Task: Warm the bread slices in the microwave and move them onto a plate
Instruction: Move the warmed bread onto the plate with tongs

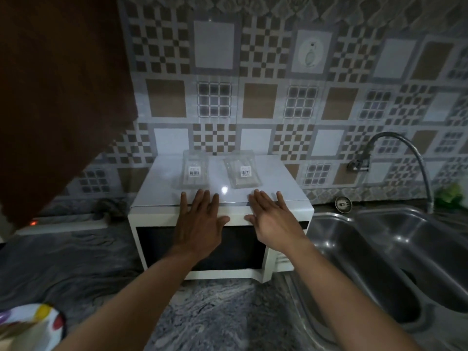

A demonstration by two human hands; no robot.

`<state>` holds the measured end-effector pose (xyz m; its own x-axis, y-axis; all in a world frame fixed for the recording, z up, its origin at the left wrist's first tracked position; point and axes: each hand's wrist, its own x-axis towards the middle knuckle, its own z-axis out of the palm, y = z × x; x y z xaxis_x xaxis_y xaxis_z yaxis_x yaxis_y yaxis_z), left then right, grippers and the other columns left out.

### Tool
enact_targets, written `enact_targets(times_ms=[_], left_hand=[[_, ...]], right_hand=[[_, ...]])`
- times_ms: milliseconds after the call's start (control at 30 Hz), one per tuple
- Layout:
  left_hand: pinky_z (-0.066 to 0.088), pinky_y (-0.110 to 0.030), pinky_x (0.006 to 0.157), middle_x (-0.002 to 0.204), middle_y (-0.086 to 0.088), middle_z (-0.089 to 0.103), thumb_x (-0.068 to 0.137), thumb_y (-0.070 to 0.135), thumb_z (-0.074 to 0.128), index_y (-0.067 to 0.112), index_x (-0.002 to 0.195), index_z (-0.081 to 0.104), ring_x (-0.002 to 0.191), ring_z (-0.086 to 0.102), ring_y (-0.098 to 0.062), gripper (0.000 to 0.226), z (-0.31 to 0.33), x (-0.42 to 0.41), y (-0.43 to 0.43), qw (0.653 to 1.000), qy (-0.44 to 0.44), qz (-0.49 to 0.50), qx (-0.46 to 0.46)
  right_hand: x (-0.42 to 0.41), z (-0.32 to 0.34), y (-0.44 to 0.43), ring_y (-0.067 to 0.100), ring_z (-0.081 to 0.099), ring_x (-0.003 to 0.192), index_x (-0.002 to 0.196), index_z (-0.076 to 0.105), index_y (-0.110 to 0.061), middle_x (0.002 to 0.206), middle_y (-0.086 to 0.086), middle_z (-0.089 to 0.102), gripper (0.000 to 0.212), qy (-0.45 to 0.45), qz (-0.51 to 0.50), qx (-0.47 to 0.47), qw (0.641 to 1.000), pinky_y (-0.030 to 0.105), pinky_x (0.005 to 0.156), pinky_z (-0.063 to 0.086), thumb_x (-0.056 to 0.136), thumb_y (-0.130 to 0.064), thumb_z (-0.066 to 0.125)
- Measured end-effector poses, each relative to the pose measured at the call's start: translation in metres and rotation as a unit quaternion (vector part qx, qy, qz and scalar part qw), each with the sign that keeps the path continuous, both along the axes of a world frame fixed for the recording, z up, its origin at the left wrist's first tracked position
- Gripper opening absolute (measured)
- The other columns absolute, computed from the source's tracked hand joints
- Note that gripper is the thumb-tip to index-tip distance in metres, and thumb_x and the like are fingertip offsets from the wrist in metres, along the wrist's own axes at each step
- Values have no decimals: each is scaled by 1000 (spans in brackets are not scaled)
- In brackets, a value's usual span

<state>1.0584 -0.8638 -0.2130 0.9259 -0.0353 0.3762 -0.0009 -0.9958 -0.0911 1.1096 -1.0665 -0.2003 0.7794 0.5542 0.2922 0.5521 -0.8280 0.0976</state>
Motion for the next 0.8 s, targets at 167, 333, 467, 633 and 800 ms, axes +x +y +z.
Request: enact_targets(times_ms=[167,333,467,633,800], left_hand=[[3,-47,122,158,-8,33,100,52,29,16,153,30,148,24,-21,64,6,5,1,1000,-5,-9,-25],[8,-46,121,154,-6,40,99,52,36,16,150,37,145,31,-19,63,13,5,0,999,-6,-8,-33],[7,-45,122,156,-4,37,99,53,35,18,151,35,147,28,-16,63,16,4,0,999,10,-4,-42],[5,-44,122,158,-2,33,99,55,33,20,152,33,147,25,-13,63,20,5,0,998,34,6,-47],[6,-44,122,156,-1,37,100,52,36,20,150,36,145,29,-13,59,24,6,-2,997,37,11,-61]], right_hand=[[14,17,-1,19,25,149,155,27,-11,162,8,29,61,53,22,-5,998,45,124,8,105,-45,33],[19,23,-1,22,38,142,150,40,-12,155,7,42,57,86,28,20,996,39,122,18,103,-44,42],[18,26,-1,30,53,124,140,50,-15,140,7,56,51,100,14,34,994,41,103,44,100,-47,47],[17,29,-1,29,54,123,140,52,-16,139,6,57,52,121,4,35,992,41,99,47,99,-47,49],[17,32,0,30,61,108,123,61,-16,123,5,66,38,108,-8,27,994,38,85,49,100,-43,48]])
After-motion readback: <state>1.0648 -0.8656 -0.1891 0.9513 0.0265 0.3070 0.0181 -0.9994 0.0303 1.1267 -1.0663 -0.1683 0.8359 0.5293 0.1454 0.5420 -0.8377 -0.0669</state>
